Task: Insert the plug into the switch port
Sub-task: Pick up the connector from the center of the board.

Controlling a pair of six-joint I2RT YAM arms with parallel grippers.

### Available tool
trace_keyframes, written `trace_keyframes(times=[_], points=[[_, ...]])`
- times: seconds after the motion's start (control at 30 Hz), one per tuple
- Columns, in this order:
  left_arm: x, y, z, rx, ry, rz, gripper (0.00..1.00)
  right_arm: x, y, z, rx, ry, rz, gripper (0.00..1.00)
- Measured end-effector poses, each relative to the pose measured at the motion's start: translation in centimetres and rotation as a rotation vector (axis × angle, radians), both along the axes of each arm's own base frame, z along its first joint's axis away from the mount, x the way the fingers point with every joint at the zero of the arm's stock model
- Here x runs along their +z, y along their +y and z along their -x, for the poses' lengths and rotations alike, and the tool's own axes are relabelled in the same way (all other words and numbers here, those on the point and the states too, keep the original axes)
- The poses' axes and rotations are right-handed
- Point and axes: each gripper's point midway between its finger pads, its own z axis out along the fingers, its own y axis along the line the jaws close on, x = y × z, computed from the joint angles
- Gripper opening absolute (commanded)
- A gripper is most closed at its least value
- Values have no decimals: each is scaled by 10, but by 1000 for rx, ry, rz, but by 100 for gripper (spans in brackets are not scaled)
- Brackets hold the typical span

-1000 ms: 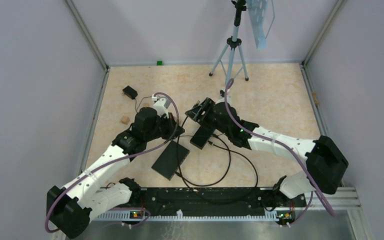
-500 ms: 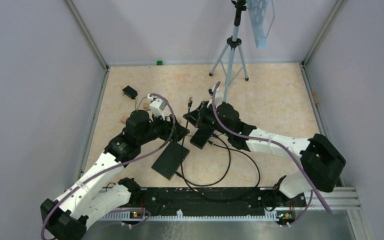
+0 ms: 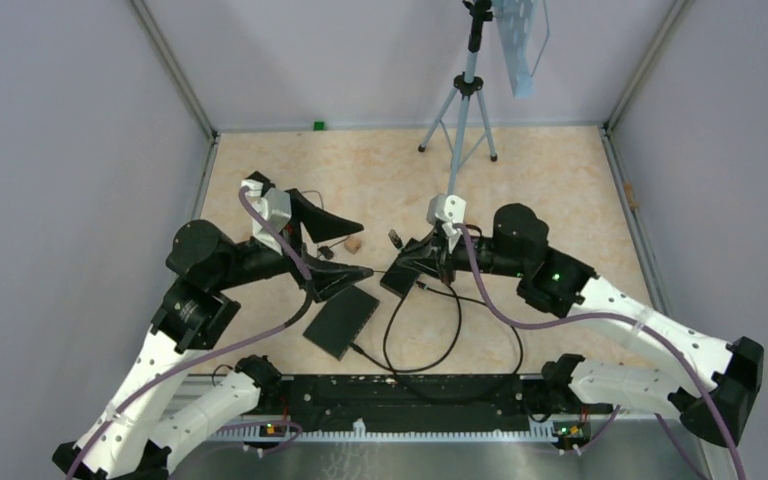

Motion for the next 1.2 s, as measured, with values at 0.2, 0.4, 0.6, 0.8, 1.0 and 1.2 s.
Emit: trace_keyframes(times=[0.2,0.4,0.6,0.8,1.0,1.2], points=[[-2,-3,17,-109,-108,-29,87,24,-15,24,113,-115,74,0],[-3,-7,23,-186,-209,-46,87,48,-16,47,201,-185,91,0],[-13,-18,13,-227,-238,-73,86,40,-10,63,265,-185,124,0],[-24,-25,7,-265,-220,-96,73,32,-4,61,278,-169,158,0],[-23,-24,18,-325,-239,-93,65,36,-4,60,273,-177,150,0],[-23,-24,22,-361,-251,-89,69,36,-3,59,264,-172,150,0]])
